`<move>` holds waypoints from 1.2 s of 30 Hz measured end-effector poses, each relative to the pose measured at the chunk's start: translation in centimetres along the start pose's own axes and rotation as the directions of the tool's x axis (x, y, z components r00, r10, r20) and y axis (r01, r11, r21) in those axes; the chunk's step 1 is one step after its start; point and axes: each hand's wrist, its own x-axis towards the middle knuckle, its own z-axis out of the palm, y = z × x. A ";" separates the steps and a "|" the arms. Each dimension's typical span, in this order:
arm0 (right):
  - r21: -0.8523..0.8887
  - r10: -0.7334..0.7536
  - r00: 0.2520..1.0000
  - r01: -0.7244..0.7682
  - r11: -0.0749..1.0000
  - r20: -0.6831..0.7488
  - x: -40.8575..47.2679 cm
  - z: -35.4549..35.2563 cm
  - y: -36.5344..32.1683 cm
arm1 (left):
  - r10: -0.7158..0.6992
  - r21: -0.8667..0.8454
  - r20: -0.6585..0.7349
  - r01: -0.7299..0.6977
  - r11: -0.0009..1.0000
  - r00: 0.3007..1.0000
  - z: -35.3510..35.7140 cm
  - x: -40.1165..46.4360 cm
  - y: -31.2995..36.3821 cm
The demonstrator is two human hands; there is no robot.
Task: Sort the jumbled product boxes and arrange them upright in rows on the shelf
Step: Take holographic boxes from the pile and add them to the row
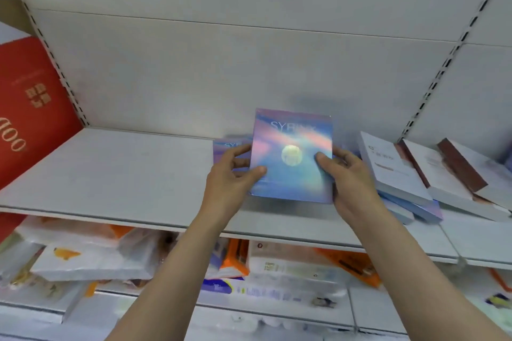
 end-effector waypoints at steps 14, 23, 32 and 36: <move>0.102 0.020 0.998 -0.013 0.995 -0.066 0.3 -5.7 -2.8 | -0.199 0.720 -0.042 0.167 0.673 0.979 2.9 9.2 -0.6; -0.060 -0.046 0.998 0.043 0.997 -0.048 0.0 -3.1 -2.2 | -0.401 0.499 -0.016 0.355 0.791 0.916 -5.5 6.8 -0.1; -0.190 -0.176 0.982 0.162 0.968 -0.062 -1.4 -2.8 -2.5 | -0.140 -0.139 -0.174 0.116 0.983 0.975 -6.8 1.1 1.0; -0.088 -0.214 0.969 0.205 0.975 -0.119 -2.7 -4.0 -3.5 | -0.090 -0.307 -0.183 0.030 0.951 0.979 -5.1 -0.3 1.7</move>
